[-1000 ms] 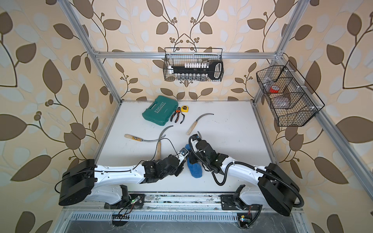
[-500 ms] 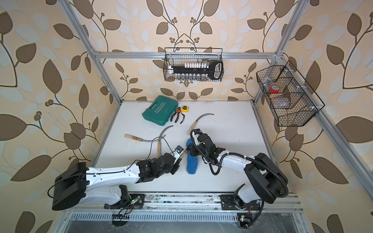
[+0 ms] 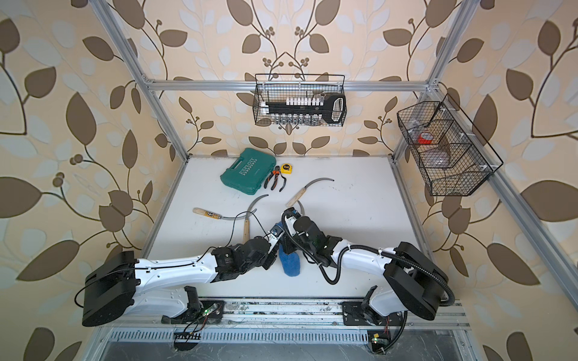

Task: Wipe small sickles with rags
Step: Wipe the small sickle.

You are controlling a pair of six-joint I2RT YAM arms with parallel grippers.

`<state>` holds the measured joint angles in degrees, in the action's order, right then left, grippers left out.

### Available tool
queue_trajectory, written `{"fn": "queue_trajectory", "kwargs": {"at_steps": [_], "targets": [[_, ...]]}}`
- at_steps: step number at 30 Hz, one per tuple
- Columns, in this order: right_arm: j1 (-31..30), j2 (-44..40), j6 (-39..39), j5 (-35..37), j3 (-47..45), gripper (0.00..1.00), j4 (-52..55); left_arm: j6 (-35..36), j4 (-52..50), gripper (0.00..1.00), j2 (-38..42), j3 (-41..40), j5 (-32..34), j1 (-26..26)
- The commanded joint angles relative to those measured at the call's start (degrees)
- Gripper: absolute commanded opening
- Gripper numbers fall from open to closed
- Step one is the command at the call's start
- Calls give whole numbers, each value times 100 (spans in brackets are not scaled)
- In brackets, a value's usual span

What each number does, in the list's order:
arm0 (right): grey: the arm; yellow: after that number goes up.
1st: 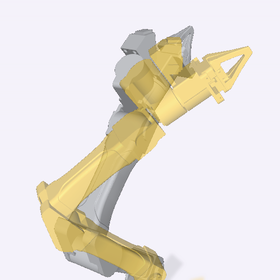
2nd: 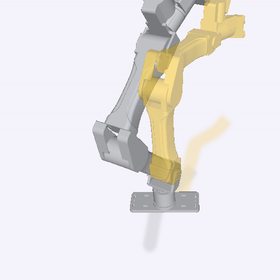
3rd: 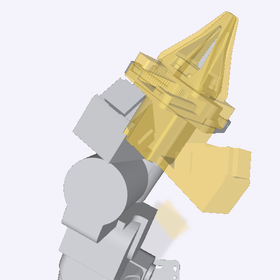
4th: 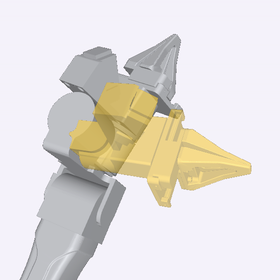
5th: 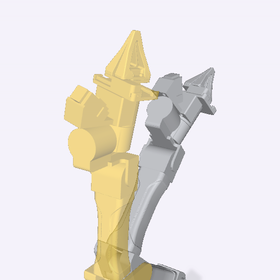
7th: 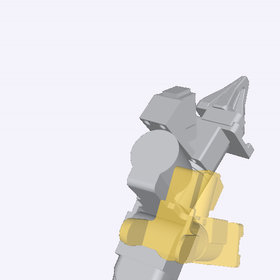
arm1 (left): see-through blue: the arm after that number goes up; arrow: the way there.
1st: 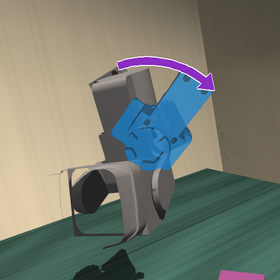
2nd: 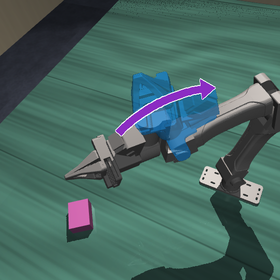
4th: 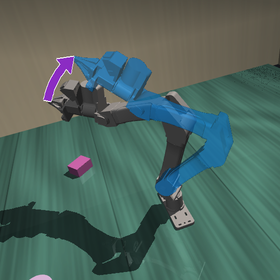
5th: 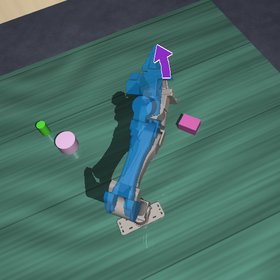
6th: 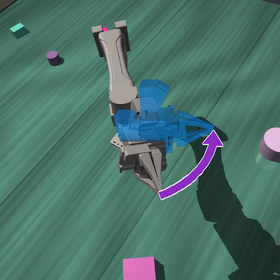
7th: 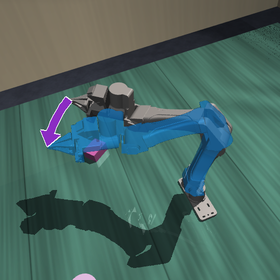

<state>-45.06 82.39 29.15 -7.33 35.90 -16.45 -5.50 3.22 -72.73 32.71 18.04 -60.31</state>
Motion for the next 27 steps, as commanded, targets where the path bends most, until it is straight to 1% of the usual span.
{"fn": "queue_trajectory", "kwargs": {"at_steps": [1, 3, 5, 7, 9, 11, 13, 16, 17, 19, 20, 22, 25, 27], "targets": [[644, 309, 39, -119, -285, 0, 194, -16, 723, 0, 182, 258, -130, 22], [843, 331, 30, 4, -310, 0, 254, -13, 715, 0, 219, 238, -133, 36], [774, 284, 47, -78, -303, 0, 213, -13, 723, 0, 229, 240, -157, 29], [440, 203, 34, -13, -217, 0, 253, -8, 741, 0, 212, 247, -162, 42], [-134, 69, 14, 262, -84, 0, 408, -14, 742, 0, 174, 265, -162, 48], [-541, -56, -3, 296, -40, 0, 389, -22, 741, 0, 145, 273, -160, 55], [-751, -172, -23, 275, -39, 0, 356, -29, 733, 0, 131, 281, -172, 63], [-627, -187, -58, 388, -124, 0, 352, -48, 715, 0, 128, 285, -175, 64], [-424, -107, -58, 309, -165, 0, 326, -55, 706, 0, 137, 281, -190, 64], [147, 126, -26, -67, -270, 0, 160, -57, 698, 0, 158, 288, -204, 64], [417, 251, -23, -126, -302, 0, 125, -57, 699, 0, 162, 277, -221, 64], [710, 426, -47, -3, -287, 0, 195, -63, 706, 0, 185, 265, -247, 72], [739, 413, -59, -67, -265, 0, 263, -61, 706, 0, 195, 274, -259, 72], [379, 190, -49, -10, -264, 0, 276, -54, 698, 0, 180, 290, -248, 73]]}}
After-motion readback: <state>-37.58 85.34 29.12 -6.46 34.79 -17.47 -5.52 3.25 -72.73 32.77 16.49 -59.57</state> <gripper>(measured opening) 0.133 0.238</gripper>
